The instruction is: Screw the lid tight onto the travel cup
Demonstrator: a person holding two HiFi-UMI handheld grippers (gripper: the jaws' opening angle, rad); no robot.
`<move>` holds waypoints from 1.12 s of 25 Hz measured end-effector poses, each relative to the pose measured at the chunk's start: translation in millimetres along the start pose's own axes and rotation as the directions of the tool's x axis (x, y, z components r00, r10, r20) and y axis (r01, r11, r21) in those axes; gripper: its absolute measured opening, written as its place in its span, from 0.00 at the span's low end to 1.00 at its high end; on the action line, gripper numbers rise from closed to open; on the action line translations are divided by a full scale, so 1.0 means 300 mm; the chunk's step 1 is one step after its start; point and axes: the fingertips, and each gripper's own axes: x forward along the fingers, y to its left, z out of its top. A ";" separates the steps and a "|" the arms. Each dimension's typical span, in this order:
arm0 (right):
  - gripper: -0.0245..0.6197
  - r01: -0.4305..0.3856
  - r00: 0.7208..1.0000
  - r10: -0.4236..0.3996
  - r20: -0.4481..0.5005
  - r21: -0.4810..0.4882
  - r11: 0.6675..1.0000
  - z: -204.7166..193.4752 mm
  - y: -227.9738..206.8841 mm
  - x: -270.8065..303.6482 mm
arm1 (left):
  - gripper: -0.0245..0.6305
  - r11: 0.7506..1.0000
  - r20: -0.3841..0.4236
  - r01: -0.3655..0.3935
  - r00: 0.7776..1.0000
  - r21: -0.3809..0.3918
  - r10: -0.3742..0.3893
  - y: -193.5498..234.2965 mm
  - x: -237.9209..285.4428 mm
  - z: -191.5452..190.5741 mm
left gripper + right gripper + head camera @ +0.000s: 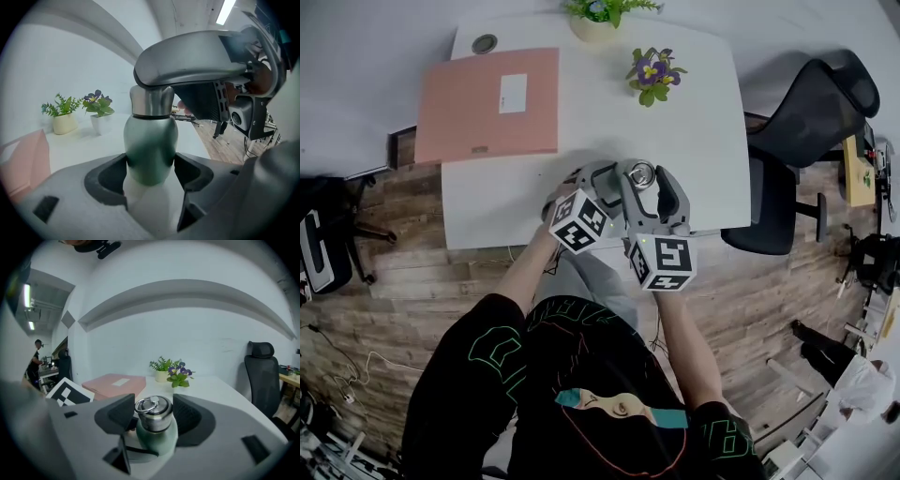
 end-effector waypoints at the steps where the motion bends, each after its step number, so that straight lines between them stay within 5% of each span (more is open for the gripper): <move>1: 0.43 -0.009 1.000 0.009 -0.006 -0.009 1.000 -0.001 0.000 0.000 | 0.54 1.000 0.000 0.001 1.000 0.000 -0.001 0.000 0.000 0.000; 8: 0.46 -0.135 0.991 0.133 -0.029 -0.062 0.989 0.002 0.000 -0.011 | 0.54 1.000 -0.001 0.006 1.000 -0.001 -0.006 0.000 0.000 0.000; 17: 0.48 -0.338 0.941 0.329 -0.081 -0.142 0.930 0.019 0.021 -0.018 | 0.54 1.000 -0.003 0.014 1.000 -0.006 -0.014 -0.003 -0.002 -0.002; 22: 0.49 -0.466 0.885 0.455 -0.099 -0.166 0.869 0.053 0.032 -0.026 | 0.54 1.000 -0.003 0.013 1.000 -0.006 -0.013 -0.002 0.001 -0.001; 28: 0.49 -0.623 0.782 0.590 -0.201 -0.227 0.748 0.045 0.058 -0.029 | 0.54 1.000 -0.006 0.024 1.000 -0.013 -0.024 -0.004 -0.002 0.001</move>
